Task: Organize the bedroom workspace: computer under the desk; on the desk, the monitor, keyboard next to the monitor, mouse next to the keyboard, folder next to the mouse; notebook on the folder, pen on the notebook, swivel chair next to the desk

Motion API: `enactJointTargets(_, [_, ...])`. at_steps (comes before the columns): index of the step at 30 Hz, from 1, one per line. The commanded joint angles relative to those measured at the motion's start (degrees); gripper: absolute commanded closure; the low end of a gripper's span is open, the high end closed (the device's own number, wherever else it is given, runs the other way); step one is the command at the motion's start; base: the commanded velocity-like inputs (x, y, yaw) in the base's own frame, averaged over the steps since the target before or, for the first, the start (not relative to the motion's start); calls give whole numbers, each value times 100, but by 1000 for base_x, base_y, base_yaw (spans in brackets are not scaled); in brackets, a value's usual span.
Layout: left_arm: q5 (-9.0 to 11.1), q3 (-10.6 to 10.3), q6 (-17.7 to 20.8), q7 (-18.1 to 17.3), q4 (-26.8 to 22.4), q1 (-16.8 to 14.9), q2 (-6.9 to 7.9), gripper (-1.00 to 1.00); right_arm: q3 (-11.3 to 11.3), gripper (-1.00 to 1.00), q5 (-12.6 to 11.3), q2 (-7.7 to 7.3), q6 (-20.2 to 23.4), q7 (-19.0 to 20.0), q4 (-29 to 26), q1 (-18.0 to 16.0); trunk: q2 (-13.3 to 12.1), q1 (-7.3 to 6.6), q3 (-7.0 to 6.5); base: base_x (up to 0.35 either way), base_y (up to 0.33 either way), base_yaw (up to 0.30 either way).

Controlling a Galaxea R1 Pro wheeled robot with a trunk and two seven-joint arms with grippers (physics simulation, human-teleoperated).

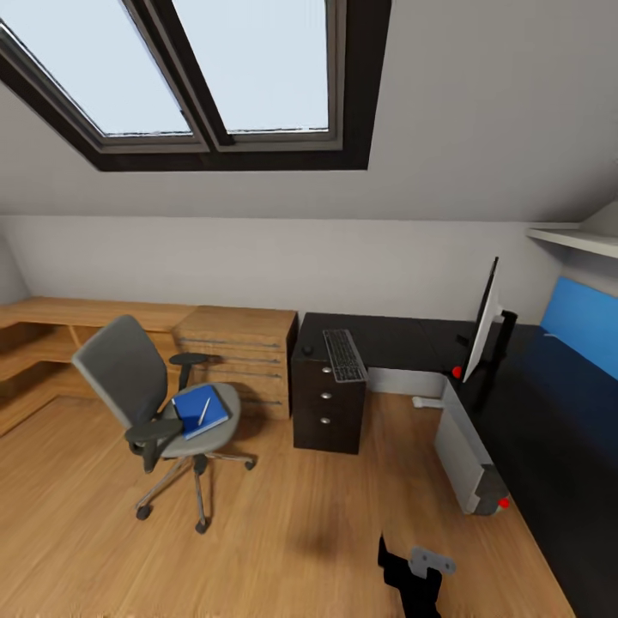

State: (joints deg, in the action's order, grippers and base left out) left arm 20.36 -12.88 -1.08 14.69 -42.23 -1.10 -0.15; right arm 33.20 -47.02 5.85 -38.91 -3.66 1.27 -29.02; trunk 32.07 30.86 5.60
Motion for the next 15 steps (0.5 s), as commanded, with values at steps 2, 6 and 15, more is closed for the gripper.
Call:
enactJointTargets(2, [56,-30,-13,43,-4,-5,6,-100,46,-100,25,4,-15,-38,13,-7,-72,-46,-25,-338,-5,14])
enactJointTargets(6, [56,-29,-14,43,4,-5,6,-100,46,-100,55,4,-15,-38,13,-7,-232,-134,-96,-338,-2,6])
enactJointTargets(15, [56,-2,-15,47,36,-5,13,-100,46,-100,69,3,-17,-38,13,1,-593,-331,-257,-339,0,1])
